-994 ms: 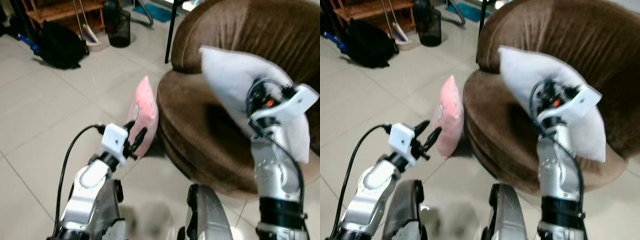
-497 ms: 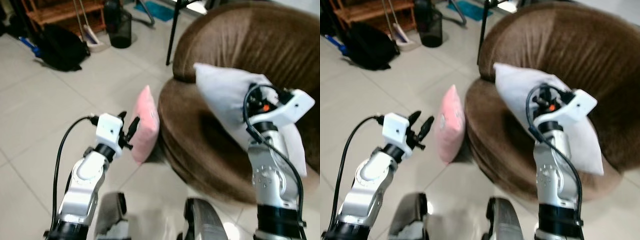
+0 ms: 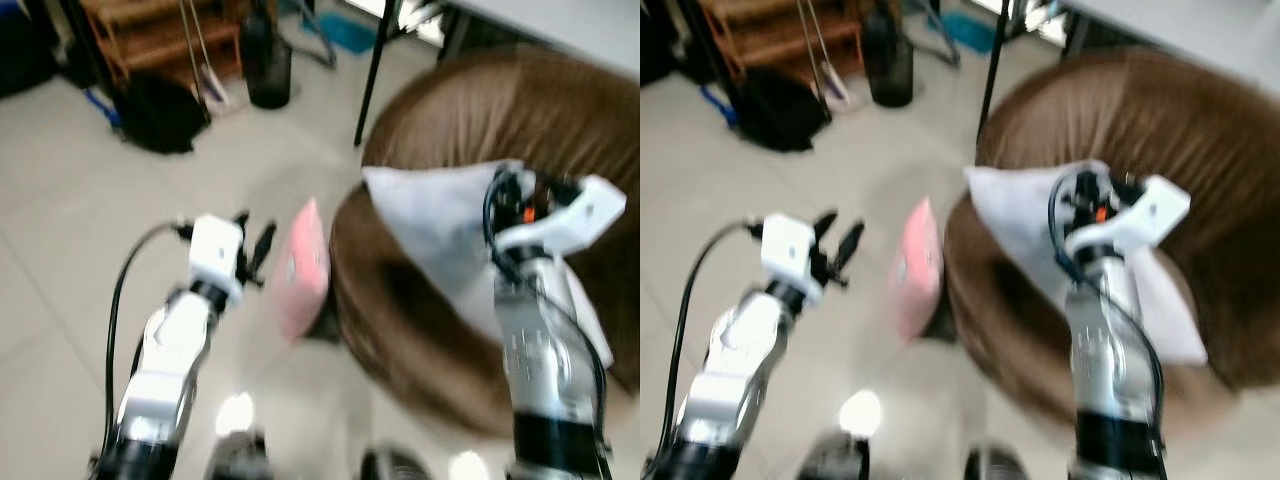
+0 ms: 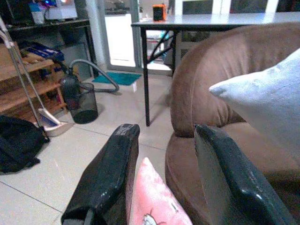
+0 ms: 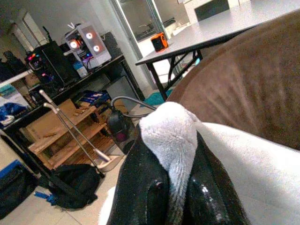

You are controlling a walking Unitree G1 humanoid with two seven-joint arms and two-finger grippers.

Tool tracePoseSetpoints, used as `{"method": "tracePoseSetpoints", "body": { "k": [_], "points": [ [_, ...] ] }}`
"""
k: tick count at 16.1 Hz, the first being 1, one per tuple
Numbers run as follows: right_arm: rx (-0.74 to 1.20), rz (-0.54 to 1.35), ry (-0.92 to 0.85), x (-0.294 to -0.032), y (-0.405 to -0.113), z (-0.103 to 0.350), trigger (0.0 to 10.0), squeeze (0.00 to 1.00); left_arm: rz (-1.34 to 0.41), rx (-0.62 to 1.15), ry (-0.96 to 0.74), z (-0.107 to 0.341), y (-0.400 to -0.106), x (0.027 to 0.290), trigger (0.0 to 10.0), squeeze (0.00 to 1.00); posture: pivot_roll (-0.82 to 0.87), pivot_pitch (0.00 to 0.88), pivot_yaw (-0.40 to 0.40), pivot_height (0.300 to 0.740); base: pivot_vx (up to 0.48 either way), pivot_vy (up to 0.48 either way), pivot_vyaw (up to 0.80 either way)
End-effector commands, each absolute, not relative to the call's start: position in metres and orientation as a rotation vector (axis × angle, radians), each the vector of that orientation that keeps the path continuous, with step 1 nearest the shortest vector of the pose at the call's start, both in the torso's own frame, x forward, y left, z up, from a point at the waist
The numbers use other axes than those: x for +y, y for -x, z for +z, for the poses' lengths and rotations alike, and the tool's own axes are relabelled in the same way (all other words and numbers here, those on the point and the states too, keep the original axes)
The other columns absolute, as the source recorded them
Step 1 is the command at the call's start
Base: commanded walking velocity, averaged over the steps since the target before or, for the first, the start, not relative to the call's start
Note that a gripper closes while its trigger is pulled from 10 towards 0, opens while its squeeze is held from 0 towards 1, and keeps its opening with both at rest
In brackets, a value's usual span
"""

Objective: Move the pillow to the sofa from floor

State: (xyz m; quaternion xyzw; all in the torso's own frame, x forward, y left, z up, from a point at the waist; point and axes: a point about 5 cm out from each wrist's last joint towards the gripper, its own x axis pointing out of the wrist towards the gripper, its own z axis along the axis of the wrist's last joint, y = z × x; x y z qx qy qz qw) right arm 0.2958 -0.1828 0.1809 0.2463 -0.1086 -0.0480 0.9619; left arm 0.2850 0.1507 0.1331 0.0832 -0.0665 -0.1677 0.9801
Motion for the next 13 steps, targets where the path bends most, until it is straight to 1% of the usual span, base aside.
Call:
{"method": "tracePoseSetpoints", "body": {
  "k": [1, 8, 13],
  "points": [
    [-0.254, -0.116, -0.485, -0.1867, -0.2927, 0.1854, 10.0, 0.00, -0.329, -0.136, -0.179, 0.1340, -0.2853, 0.1509, 10.0, 0.00, 0.10, 0.056, -0.097, 0.740, 0.000, 0.000, 0.00],
    [-0.274, -0.133, -0.501, -0.1849, -0.2894, 0.1835, 10.0, 0.00, -0.353, -0.130, -0.203, 0.1330, -0.2887, 0.1482, 10.0, 0.00, 0.10, 0.051, -0.075, 0.740, 0.000, -0.477, 0.00],
    [-0.275, -0.134, -0.498, -0.1835, -0.2891, 0.1830, 10.0, 0.00, -0.356, -0.131, -0.207, 0.1329, -0.2899, 0.1477, 10.0, 0.00, 0.10, 0.050, -0.075, 0.740, 0.000, -0.474, 0.00]
  ]
}}
